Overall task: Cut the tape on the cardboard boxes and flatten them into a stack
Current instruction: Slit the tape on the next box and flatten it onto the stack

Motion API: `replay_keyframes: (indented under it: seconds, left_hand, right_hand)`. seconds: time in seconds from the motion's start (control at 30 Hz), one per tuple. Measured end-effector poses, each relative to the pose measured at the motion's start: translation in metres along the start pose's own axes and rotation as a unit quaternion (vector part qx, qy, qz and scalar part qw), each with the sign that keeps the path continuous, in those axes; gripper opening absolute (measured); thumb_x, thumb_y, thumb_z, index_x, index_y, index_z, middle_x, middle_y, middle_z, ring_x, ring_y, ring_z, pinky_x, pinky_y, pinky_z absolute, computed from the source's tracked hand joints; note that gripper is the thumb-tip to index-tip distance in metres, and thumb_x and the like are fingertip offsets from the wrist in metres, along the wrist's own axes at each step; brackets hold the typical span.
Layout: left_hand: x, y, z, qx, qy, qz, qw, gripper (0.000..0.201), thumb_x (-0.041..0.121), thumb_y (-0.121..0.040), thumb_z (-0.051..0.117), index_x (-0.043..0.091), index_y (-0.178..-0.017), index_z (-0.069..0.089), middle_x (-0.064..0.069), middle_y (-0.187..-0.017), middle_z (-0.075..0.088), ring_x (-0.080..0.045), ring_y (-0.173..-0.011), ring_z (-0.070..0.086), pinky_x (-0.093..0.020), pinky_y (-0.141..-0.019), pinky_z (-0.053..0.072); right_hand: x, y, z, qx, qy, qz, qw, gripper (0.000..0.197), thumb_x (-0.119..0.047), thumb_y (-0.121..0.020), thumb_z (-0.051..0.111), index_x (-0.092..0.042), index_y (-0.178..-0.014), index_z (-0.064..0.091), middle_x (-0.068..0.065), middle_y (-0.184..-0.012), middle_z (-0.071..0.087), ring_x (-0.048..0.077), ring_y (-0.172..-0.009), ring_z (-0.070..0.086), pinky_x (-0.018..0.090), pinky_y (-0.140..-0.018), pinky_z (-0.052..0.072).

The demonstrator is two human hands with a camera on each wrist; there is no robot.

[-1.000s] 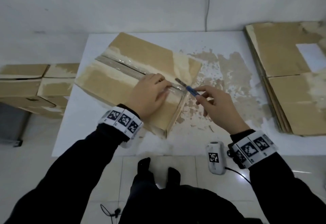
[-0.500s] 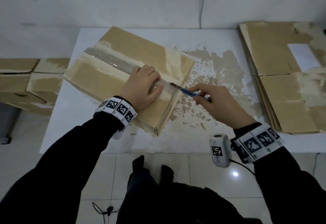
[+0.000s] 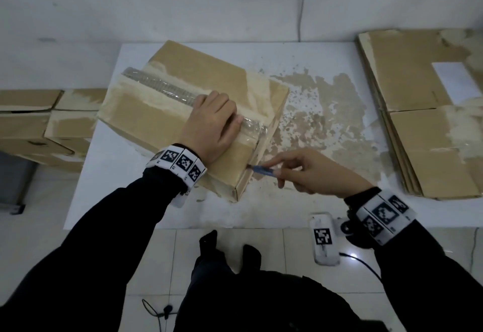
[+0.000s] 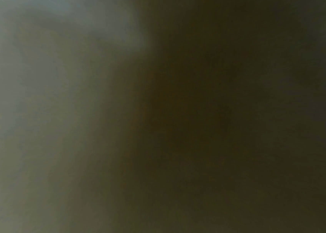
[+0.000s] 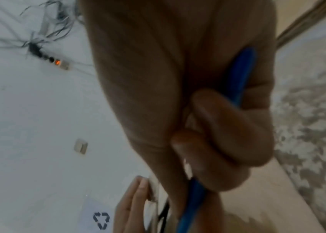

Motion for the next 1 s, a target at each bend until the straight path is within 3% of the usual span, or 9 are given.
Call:
replay_keyframes:
  seconds: [0.07,0.2,0.3,0.43,0.53,0.63,0.77,0.9,1.0]
  left_hand:
    - [0.0,0.0,-0.001,-0.003,-0.007,0.007,1.0,0.024,0.023,-0.093,0.044,0.005,-0.08,0.054,-0.008,-0.082,0.052,-0.026,-0.08,0.045,-0.039,-0.078,0.033]
    - [0.0,0.001,0.001,-0.072,-0.084,0.014,0.994,0.033,0.031,-0.094,0.04,0.007,-0.081,0.058,-0.007,-0.082,0.054,-0.026,-0.079,0.048,-0.04,-0.082,0.032]
    - [0.009,-0.004,-0.004,-0.144,-0.129,-0.015,0.981,0.045,0.035,-0.095,0.031,0.008,-0.087,0.065,-0.006,-0.087,0.056,-0.027,-0.088,0.051,-0.042,-0.093,0.029]
    - [0.011,-0.011,-0.005,-0.239,-0.028,-0.21,0.948,0.034,0.032,-0.094,0.04,0.02,-0.103,0.07,-0.004,-0.114,0.053,-0.025,-0.115,0.039,-0.041,-0.106,0.024]
    - [0.002,-0.006,0.003,-0.156,0.182,-0.42,0.875,0.028,0.055,-0.069,0.052,0.034,-0.067,0.07,-0.001,-0.11,0.068,-0.027,-0.114,0.053,-0.046,-0.107,0.034]
    - [0.007,-0.007,0.01,-0.075,0.224,-0.52,0.821,0.033,0.065,-0.063,0.066,0.034,-0.05,0.069,0.002,-0.092,0.073,-0.023,-0.1,0.062,-0.04,-0.102,0.04]
    - [0.013,-0.014,0.014,-0.047,0.244,-0.553,0.795,0.035,0.052,-0.068,0.075,0.018,-0.065,0.074,-0.002,-0.076,0.073,-0.024,-0.081,0.066,-0.04,-0.091,0.05]
    - [0.014,-0.01,0.02,-0.016,0.217,-0.559,0.8,0.024,0.055,-0.071,0.072,0.032,-0.064,0.066,-0.004,-0.1,0.07,-0.026,-0.11,0.056,-0.043,-0.106,0.036]
    - [0.019,-0.008,0.019,0.001,0.208,-0.546,0.811,0.029,0.049,-0.08,0.068,0.03,-0.06,0.062,0.003,-0.099,0.068,-0.019,-0.116,0.045,-0.037,-0.11,0.02]
  right_hand:
    - [0.004,0.012,-0.005,0.034,0.005,0.001,0.999,0.021,-0.021,-0.093,0.057,-0.027,-0.112,0.064,-0.001,-0.074,0.07,0.011,-0.043,0.047,0.021,-0.043,0.04]
    - [0.009,0.024,-0.033,0.236,0.06,-0.026,0.97,0.018,-0.021,-0.092,0.06,-0.031,-0.107,0.063,-0.007,-0.08,0.067,0.012,-0.051,0.058,0.026,-0.053,0.049]
    - [0.003,0.013,-0.025,0.223,0.122,-0.067,0.965,0.019,-0.02,-0.09,0.062,-0.033,-0.103,0.065,-0.009,-0.084,0.062,0.013,-0.06,0.055,0.019,-0.055,0.043]
    - [0.007,0.0,-0.007,0.193,0.156,-0.066,0.967,0.021,-0.016,-0.089,0.063,-0.028,-0.106,0.068,-0.006,-0.087,0.061,0.008,-0.056,0.048,0.019,-0.055,0.036]
    - [0.009,0.003,-0.002,0.193,0.163,-0.082,0.964,0.022,-0.017,-0.089,0.063,-0.029,-0.107,0.067,-0.007,-0.086,0.061,0.006,-0.056,0.047,0.019,-0.055,0.035]
    - [0.007,0.01,0.003,0.212,0.212,-0.121,0.946,0.021,-0.016,-0.088,0.064,-0.024,-0.107,0.068,-0.006,-0.084,0.06,0.001,-0.06,0.046,0.024,-0.058,0.04]
    - [0.007,0.011,0.01,0.252,0.25,-0.137,0.925,0.023,-0.01,-0.087,0.064,-0.02,-0.107,0.069,-0.003,-0.08,0.055,0.012,-0.061,0.046,0.029,-0.055,0.039]
    - [0.006,0.014,0.01,0.288,0.247,-0.107,0.919,0.023,-0.01,-0.088,0.063,-0.018,-0.109,0.068,0.002,-0.081,0.058,0.022,-0.067,0.054,0.036,-0.057,0.044]
    - [0.0,0.011,0.006,0.277,0.267,-0.089,0.919,0.023,-0.011,-0.09,0.06,-0.018,-0.11,0.067,0.005,-0.085,0.059,0.023,-0.071,0.055,0.034,-0.06,0.043]
Point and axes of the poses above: each hand's wrist, its own y-axis away from the middle knuckle, its own z-axis out of the palm, x = y × z, the point moved 2 cm from there along -y, towards the middle knuckle
